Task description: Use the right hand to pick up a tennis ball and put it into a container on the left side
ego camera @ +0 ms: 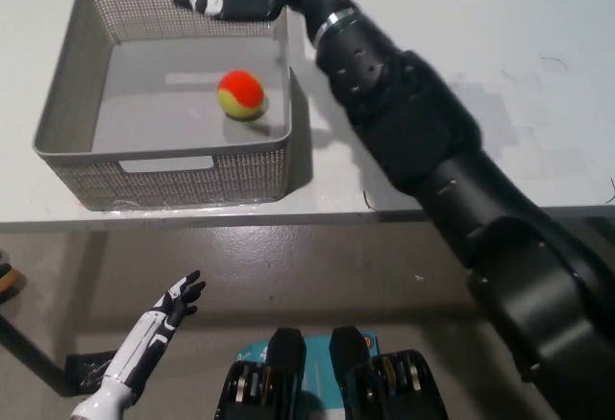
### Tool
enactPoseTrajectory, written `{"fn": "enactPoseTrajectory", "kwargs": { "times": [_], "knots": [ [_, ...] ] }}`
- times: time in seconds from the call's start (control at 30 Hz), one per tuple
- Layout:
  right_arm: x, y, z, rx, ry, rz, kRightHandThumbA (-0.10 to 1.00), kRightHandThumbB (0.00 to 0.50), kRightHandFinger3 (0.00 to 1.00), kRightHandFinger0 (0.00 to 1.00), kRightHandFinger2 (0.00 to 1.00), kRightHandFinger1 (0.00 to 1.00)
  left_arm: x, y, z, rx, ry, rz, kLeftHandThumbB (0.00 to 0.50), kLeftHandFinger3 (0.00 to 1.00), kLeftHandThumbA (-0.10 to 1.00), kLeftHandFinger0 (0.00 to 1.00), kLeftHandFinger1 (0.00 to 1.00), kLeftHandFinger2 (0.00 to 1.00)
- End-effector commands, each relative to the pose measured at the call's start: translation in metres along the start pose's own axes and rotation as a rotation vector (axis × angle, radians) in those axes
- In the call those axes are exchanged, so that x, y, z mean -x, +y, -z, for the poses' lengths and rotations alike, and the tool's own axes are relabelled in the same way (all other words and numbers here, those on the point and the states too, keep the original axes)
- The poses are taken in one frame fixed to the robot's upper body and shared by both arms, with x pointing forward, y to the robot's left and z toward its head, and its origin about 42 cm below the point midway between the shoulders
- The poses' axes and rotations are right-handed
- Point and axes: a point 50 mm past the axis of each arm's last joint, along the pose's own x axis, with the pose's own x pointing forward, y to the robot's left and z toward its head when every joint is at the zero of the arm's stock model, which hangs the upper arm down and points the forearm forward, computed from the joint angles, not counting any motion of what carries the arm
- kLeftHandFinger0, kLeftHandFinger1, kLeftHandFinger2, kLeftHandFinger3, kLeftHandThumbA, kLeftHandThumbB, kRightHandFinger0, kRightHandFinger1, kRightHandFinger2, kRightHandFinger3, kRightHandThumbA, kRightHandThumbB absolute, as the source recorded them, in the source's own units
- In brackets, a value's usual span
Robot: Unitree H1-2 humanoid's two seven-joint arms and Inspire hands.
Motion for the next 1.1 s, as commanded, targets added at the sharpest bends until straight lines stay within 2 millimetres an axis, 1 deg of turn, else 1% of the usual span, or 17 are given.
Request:
{"fn": "enactPoseTrajectory", "kwargs": {
  "times": [0.0,0.03,0.13,0.27,0.3,0.33,0.37,0.43,0.47,0.5,0.53,0.6,0.7,0.77,0.87,1.0,1.07],
  "knots": [
    [0.015,-0.058,-0.034,-0.086,-0.188,0.106,1.00,0.430,1.00,1.00,1.00,1.00,-0.003,0.010,-0.008,-0.004,-0.039,0.012,0.338,1.00,1.00,1.00,1.00,1.00],
    [0.021,-0.064,-0.036,-0.084,-0.197,0.121,1.00,0.412,1.00,1.00,1.00,1.00,-0.003,0.010,-0.007,0.006,-0.036,0.011,0.348,1.00,0.99,1.00,1.00,1.00],
    [0.048,-0.087,-0.042,-0.119,-0.235,0.171,1.00,0.422,1.00,1.00,1.00,1.00,-0.003,0.012,-0.009,-0.019,-0.042,0.010,0.331,1.00,1.00,1.00,1.00,1.00],
    [0.116,-0.121,-0.043,-0.115,-0.321,0.284,1.00,0.379,1.00,1.00,1.00,1.00,-0.003,0.012,-0.011,-0.049,-0.049,0.006,0.319,1.00,1.00,1.00,1.00,1.00],
    [0.128,-0.121,-0.040,-0.135,-0.328,0.295,1.00,0.379,1.00,1.00,1.00,1.00,-0.001,0.012,-0.009,-0.045,-0.044,0.007,0.319,1.00,1.00,1.00,1.00,1.00],
    [0.154,-0.124,-0.036,-0.212,-0.355,0.318,1.00,0.373,1.00,1.00,1.00,1.00,0.000,0.013,-0.007,-0.036,-0.042,0.007,0.323,1.00,1.00,1.00,1.00,1.00],
    [0.159,-0.124,-0.035,-0.234,-0.359,0.321,1.00,0.374,1.00,1.00,1.00,1.00,0.001,0.013,-0.007,-0.033,-0.042,0.007,0.323,1.00,1.00,1.00,1.00,1.00],
    [0.194,-0.125,-0.032,-0.262,-0.384,0.370,1.00,0.355,1.00,1.00,1.00,1.00,-0.001,0.014,-0.007,-0.052,-0.046,0.002,0.329,1.00,1.00,1.00,1.00,1.00],
    [0.202,-0.124,-0.031,-0.266,-0.386,0.379,1.00,0.348,1.00,1.00,1.00,1.00,0.000,0.014,-0.007,-0.053,-0.046,0.002,0.329,1.00,1.00,1.00,1.00,1.00],
    [0.226,-0.119,-0.030,-0.301,-0.388,0.395,1.00,0.367,1.00,1.00,1.00,1.00,0.001,0.014,-0.007,-0.055,-0.048,0.002,0.320,1.00,1.00,1.00,1.00,1.00],
    [0.232,-0.116,-0.029,-0.321,-0.390,0.395,1.00,0.372,1.00,1.00,1.00,1.00,0.001,0.014,-0.007,-0.055,-0.049,0.001,0.319,1.00,1.00,1.00,1.00,1.00],
    [0.262,-0.102,-0.021,-0.342,-0.383,0.405,1.00,0.371,1.00,1.00,1.00,1.00,0.001,0.014,-0.007,-0.054,-0.045,0.001,0.312,1.00,1.00,1.00,1.00,1.00],
    [0.288,-0.082,-0.007,-0.373,-0.333,0.411,1.00,0.361,1.00,1.00,1.00,1.00,0.002,0.013,-0.006,-0.054,-0.042,0.000,0.302,1.00,1.00,1.00,1.00,1.00],
    [0.309,-0.057,0.016,-0.384,-0.271,0.431,1.00,0.315,1.00,1.00,1.00,1.00,0.003,0.011,-0.004,-0.045,-0.044,-0.005,0.302,1.00,1.00,1.00,1.00,1.00],
    [0.322,-0.038,0.034,-0.419,-0.195,0.423,1.00,0.293,1.00,1.00,1.00,1.00,0.006,0.008,-0.002,-0.036,-0.042,-0.009,0.311,1.00,1.00,1.00,1.00,1.00],
    [0.345,-0.004,0.065,-0.494,-0.075,0.361,1.00,0.230,1.00,1.00,1.00,1.00,0.009,0.008,0.000,-0.037,-0.048,-0.021,0.320,1.00,1.00,1.00,1.00,1.00],
    [0.355,0.008,0.078,-0.517,-0.027,0.358,1.00,0.227,1.00,1.00,1.00,1.00,0.009,0.007,0.000,-0.034,-0.048,-0.029,0.321,1.00,1.00,1.00,1.00,1.00]
  ]
}}
